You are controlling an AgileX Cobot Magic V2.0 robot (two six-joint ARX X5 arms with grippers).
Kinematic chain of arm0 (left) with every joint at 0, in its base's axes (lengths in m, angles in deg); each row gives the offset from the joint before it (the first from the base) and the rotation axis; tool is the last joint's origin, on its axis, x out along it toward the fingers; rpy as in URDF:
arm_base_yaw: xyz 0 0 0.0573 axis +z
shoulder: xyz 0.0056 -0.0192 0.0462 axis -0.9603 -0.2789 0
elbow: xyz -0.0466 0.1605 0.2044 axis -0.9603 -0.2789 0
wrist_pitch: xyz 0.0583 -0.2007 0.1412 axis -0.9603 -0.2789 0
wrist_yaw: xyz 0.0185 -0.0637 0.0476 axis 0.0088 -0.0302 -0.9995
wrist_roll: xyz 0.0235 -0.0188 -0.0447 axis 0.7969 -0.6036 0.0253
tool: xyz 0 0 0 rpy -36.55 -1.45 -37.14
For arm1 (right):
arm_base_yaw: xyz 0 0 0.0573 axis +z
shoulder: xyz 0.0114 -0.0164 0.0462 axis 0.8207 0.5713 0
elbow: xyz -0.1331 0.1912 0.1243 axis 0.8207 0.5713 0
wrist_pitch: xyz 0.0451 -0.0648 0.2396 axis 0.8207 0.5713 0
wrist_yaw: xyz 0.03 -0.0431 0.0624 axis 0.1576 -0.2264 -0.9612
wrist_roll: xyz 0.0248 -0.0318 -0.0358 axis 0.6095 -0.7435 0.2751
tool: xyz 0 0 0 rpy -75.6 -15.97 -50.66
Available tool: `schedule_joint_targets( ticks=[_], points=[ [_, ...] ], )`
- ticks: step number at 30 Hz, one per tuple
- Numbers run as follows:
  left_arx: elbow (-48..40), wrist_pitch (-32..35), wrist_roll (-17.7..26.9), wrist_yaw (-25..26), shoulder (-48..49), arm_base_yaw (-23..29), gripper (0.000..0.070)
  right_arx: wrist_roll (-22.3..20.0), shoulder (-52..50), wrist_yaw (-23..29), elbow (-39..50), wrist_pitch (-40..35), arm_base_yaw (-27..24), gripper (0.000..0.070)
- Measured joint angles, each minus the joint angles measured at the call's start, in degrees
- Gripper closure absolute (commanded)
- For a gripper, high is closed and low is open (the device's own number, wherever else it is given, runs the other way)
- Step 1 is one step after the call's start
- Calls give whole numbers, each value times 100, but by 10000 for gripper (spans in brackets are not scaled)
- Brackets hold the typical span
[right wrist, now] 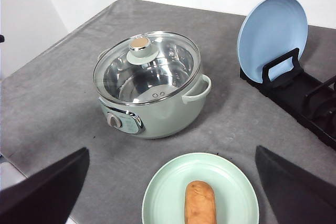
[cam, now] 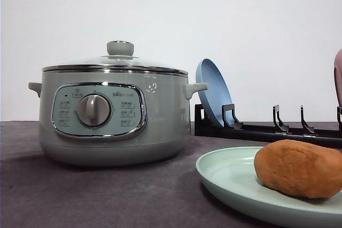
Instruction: Transfer potato from steamer to green plate
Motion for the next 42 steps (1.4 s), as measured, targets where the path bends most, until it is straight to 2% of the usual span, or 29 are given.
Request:
schedule_joint_targets(
  ticks=[1, 2, 26, 28, 30, 37, 39, 42],
  points=[
    [0, -2, -1, -1, 0, 0, 670, -1, 0, 0, 0, 9, 0, 566],
    [0, -2, -1, -1, -1, 0, 688, -3, 0, 0, 0, 28, 0, 691],
    [-45, 147, -8, 1, 52, 97, 683, -68, 0, 0, 0, -44, 0, 681],
    [-210, 305, -8, 5, 163, 299, 683, -69, 0, 2, 0, -44, 0, 681],
    [-564, 740, -8, 27, 407, 605, 683, -69, 0, 0, 0, -44, 0, 681],
    [-2828, 2998, -10, 42, 1857, 2164, 683, -69, 0, 0, 0, -44, 0, 681],
    [-3426, 3266, -10, 42, 2265, 2462, 683, -69, 0, 1, 0, -44, 0, 681],
    [-4165, 3288, -8, 29, 2777, 2697, 683, -69, 0, 0, 0, -44, 0, 681]
  ],
)
